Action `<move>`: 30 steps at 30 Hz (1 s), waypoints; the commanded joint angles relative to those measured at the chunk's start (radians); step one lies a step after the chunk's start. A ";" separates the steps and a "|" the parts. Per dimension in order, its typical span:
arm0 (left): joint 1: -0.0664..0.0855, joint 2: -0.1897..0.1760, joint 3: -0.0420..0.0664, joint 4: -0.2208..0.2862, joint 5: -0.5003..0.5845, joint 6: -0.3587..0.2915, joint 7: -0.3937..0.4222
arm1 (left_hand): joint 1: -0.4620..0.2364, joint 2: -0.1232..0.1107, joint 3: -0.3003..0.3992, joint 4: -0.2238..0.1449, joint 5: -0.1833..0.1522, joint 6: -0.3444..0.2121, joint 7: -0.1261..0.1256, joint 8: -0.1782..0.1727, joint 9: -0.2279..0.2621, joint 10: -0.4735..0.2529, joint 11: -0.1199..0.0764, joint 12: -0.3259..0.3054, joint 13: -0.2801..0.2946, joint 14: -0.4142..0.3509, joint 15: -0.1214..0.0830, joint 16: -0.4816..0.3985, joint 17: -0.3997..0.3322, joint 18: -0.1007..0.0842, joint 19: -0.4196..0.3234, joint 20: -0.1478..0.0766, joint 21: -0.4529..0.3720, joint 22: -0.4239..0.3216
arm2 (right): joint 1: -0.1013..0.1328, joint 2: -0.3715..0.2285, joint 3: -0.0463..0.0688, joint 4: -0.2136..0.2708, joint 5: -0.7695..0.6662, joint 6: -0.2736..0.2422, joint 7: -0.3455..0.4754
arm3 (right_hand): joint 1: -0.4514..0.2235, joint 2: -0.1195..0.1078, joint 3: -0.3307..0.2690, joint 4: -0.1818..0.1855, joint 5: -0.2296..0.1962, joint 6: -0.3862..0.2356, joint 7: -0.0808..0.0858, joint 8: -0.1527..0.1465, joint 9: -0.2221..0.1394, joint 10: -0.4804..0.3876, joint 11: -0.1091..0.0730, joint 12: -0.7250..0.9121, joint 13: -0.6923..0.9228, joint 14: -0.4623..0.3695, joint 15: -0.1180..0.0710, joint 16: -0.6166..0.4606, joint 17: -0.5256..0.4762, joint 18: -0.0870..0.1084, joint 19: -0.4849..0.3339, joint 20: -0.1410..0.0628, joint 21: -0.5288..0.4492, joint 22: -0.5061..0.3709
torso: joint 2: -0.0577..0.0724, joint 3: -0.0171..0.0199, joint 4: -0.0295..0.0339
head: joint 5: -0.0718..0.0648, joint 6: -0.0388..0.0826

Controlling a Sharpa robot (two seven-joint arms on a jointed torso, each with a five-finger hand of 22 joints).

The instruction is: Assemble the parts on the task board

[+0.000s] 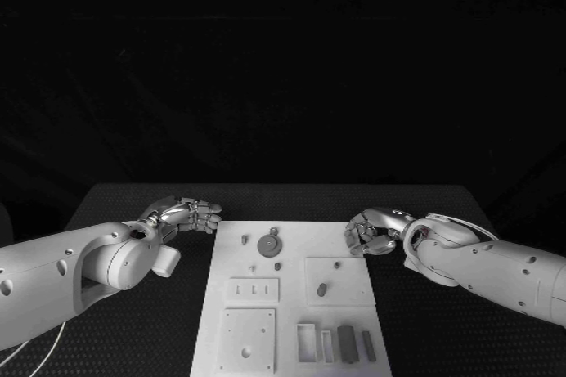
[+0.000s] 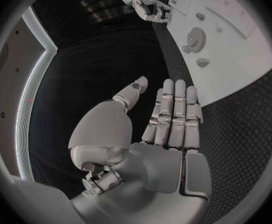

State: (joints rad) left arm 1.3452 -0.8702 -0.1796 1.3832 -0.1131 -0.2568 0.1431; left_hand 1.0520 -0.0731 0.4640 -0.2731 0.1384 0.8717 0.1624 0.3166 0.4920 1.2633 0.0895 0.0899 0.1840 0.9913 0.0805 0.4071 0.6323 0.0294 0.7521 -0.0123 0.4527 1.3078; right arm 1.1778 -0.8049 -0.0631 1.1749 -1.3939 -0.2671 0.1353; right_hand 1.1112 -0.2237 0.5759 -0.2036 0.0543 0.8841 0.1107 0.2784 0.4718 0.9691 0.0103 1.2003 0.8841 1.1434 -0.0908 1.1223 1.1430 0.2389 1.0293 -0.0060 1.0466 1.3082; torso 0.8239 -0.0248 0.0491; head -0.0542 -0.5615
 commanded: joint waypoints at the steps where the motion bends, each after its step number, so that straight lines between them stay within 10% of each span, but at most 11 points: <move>1: 0.000 0.001 0.001 0.002 -0.004 0.014 0.007 | 0.002 -0.001 0.000 -0.005 -0.006 0.000 0.005 -0.004 0.001 0.002 0.005 -0.004 0.001 0.001 0.008 -0.006 0.001 0.015 -0.004 0.000 0.006 0.018 | -0.003 0.003 0.000 -0.002 -0.011 -0.009 0.010 | 0.016 0.011 0.010 0.008 -0.005 0.029 0.014 0.010 0.004 0.010 0.003 0.007 -0.001 0.006 -0.001 0.009 0.002 0.023 0.008 -0.003 0.007 0.010 | 0.000 -0.0001 -0.0005 | -0.001 -0.001; 30: -0.001 0.000 0.001 0.002 -0.005 0.019 0.005 | 0.001 0.000 0.000 -0.004 -0.006 -0.001 0.005 -0.005 0.002 0.003 0.005 -0.005 0.002 0.001 0.008 -0.007 0.003 0.016 -0.004 0.000 0.007 0.018 | -0.005 0.012 0.000 0.000 -0.025 -0.059 -0.005 | 0.077 0.045 0.178 0.067 -0.005 0.138 -0.007 0.052 0.010 0.037 -0.016 0.042 -0.002 0.028 -0.018 0.049 0.006 0.023 0.031 -0.024 0.049 0.018 | -0.001 -0.0003 0.0002 | -0.001 -0.003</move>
State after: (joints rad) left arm 1.3441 -0.8712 -0.1796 1.3831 -0.1142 -0.2553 0.1420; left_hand 1.0520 -0.0731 0.4640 -0.2731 0.1384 0.8718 0.1625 0.3166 0.4926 1.2633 0.0895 0.0900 0.1846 0.9913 0.0805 0.4072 0.6341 0.0295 0.7522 -0.0123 0.4527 1.3075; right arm 1.1731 -0.7944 -0.0630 1.1720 -1.4038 -0.3038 0.1347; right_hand 1.1787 -0.1801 0.7504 -0.1377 0.0541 0.9767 0.0616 0.3251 0.4792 1.0045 -0.0037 1.2382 0.8826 1.1722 -0.1053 1.1688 1.1505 0.2385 1.0591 -0.0287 1.0921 1.3080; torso 0.8232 -0.0255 0.0490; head -0.0543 -0.5646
